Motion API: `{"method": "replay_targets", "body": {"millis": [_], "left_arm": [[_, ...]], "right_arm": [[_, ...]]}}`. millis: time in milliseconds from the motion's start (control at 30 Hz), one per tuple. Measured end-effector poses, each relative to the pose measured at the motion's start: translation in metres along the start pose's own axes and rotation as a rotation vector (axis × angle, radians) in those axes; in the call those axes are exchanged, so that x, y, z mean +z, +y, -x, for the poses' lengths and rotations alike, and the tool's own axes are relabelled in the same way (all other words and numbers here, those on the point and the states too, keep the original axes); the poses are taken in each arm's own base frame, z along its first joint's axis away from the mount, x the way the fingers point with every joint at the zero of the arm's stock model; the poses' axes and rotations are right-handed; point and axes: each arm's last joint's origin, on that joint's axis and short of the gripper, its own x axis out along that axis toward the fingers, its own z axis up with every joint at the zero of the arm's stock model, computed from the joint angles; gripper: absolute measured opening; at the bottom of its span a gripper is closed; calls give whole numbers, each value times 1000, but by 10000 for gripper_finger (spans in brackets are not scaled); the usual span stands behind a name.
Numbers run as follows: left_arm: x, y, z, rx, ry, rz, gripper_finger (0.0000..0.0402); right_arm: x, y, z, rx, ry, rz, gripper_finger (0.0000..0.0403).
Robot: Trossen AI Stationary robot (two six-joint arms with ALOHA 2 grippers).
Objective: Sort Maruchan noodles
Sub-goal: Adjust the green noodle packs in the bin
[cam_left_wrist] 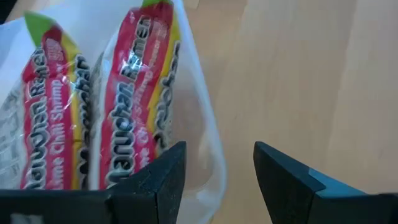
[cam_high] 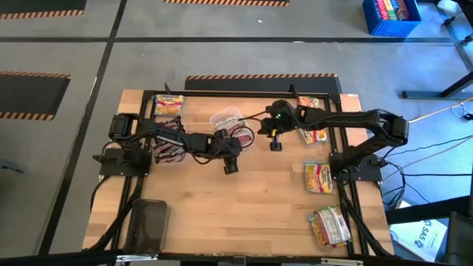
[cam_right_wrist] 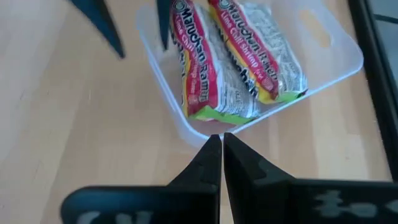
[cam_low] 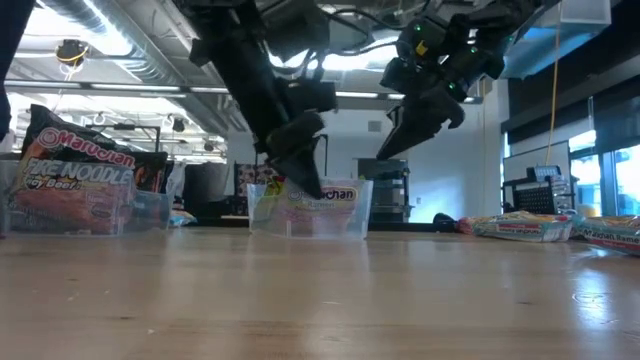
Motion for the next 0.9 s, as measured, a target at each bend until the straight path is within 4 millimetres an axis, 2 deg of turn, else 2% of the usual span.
{"method": "replay_targets", "body": {"millis": [167, 400, 600, 800, 900], "left_arm": [[1, 2, 0, -4, 2, -21, 149], [1, 2, 0, -1, 3, -92, 73], [-1, -2, 2, -16, 8, -163, 12], [-7, -19, 8, -76, 28, -272, 14], [-9, -28, 12, -97, 24, -297, 14]], "right_arm": [[2, 2, 0, 73, -49, -17, 2], [5, 5, 1, 192, -104, -61, 2], [13, 18, -2, 230, -132, -63, 2], [25, 35, -4, 227, -170, -9, 5], [31, 45, -5, 210, -191, 23, 25]]}}
